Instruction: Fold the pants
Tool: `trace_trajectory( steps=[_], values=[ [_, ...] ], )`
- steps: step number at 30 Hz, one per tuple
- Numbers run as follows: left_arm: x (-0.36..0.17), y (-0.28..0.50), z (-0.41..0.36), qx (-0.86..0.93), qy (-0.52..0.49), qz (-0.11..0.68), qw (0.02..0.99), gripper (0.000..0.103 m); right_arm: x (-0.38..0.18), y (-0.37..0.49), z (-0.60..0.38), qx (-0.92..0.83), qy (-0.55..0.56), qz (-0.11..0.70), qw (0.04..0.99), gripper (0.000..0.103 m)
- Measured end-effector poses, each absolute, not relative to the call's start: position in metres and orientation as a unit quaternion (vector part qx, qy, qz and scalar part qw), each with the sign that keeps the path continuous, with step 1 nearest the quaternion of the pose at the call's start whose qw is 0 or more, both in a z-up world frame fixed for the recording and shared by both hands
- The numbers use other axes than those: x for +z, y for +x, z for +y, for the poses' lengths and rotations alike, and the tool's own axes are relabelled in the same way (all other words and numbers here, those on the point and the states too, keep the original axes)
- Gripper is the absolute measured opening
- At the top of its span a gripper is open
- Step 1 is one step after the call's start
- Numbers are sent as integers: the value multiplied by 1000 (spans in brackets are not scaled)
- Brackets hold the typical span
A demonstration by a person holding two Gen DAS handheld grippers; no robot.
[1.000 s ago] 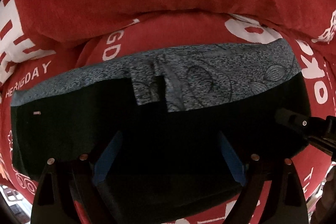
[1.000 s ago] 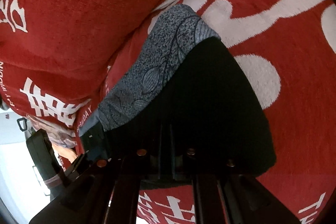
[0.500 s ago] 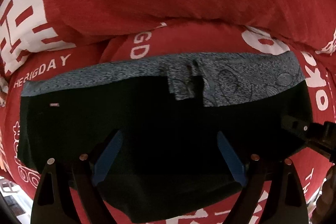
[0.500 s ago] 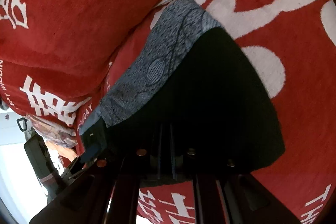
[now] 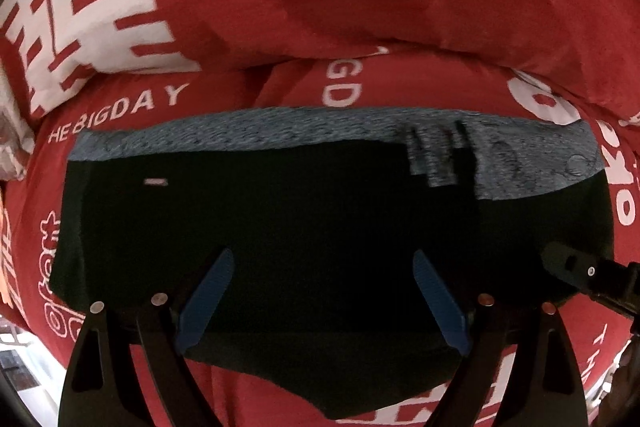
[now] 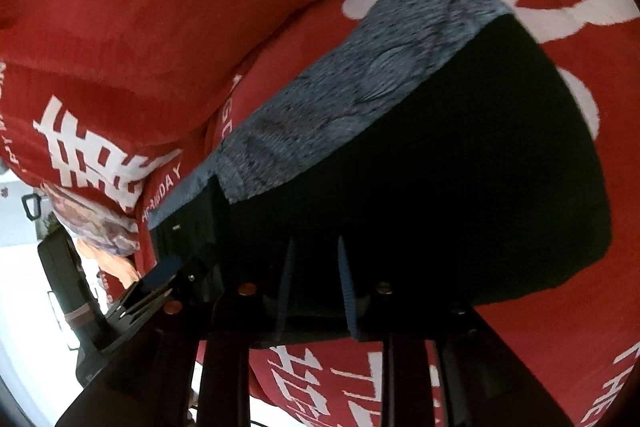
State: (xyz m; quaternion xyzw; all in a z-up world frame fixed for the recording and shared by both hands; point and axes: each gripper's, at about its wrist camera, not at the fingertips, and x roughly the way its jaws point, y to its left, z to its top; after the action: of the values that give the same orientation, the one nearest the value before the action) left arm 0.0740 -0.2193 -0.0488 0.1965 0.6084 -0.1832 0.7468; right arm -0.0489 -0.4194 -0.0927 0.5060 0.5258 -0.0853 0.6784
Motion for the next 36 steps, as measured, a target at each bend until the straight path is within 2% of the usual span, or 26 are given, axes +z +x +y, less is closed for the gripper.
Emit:
trace_trajectory(
  steps=[6,15,23,30,36],
  values=[
    [-49,81,-197,-174,185,615,747,92,-91,-35,-392,-76,490,541,679,31],
    [-47,103,-146,-152,148,631,747,92,-70,-10,-350,-76,439,554,703,31],
    [-42,120,-88,-121,115,638,751,92,-63,16,-299,-45,344,606,716,31],
    [-43,125,-52,-105,101,645,751,92,-44,22,-278,-71,261,606,748,31],
    [-44,126,-35,-91,90,650,749,92,-53,34,-263,-45,239,636,733,32]
  ],
)
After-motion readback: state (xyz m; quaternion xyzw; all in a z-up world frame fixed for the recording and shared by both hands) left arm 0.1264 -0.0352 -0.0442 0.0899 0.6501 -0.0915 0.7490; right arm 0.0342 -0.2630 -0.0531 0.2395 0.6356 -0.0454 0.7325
